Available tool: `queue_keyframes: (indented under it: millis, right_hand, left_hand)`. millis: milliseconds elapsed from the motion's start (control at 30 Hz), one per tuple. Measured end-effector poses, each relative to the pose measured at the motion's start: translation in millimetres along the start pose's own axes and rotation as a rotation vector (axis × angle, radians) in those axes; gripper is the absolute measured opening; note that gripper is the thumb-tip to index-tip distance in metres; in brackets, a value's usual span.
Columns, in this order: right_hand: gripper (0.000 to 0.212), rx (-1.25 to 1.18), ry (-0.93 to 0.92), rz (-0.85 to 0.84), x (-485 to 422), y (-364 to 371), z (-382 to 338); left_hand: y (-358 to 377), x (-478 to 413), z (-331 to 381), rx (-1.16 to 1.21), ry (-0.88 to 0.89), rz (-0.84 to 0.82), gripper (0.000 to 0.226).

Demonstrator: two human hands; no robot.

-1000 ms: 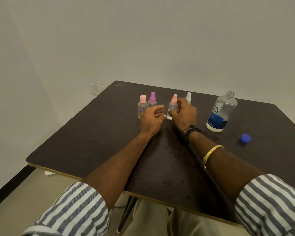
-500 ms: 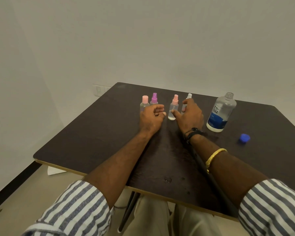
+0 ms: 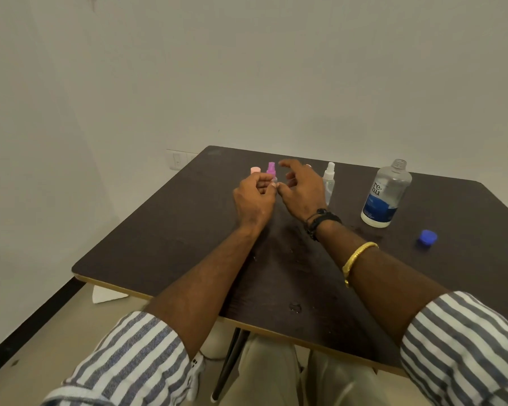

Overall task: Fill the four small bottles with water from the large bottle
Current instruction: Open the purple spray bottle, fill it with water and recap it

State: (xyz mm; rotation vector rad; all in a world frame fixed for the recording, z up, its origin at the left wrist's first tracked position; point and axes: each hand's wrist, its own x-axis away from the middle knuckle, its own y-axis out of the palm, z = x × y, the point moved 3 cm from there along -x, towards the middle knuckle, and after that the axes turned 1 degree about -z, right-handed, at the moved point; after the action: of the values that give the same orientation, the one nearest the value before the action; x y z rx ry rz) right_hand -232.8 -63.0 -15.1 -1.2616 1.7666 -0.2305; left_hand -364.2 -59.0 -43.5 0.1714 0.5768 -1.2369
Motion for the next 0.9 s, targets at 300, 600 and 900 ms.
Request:
queue_keyframes:
  millis: [300, 600, 900]
  right_hand:
    - [0.059, -0.028, -0.019, -0.156, -1, 22, -2]
    - [0.016, -0.068, -0.008, 0.029, 7, 11, -15]
    - [0.012, -0.083, 0.015, 0.113, 12, -5, -17]
  left_hand:
    - [-8, 3, -5, -0.016, -0.005, 0.016, 0.019]
    - [-13, 9, 1, -0.019, 0.0, 0.01, 0.018]
    - [-13, 13, 5, 0.009, 0.021, -0.051, 0.04]
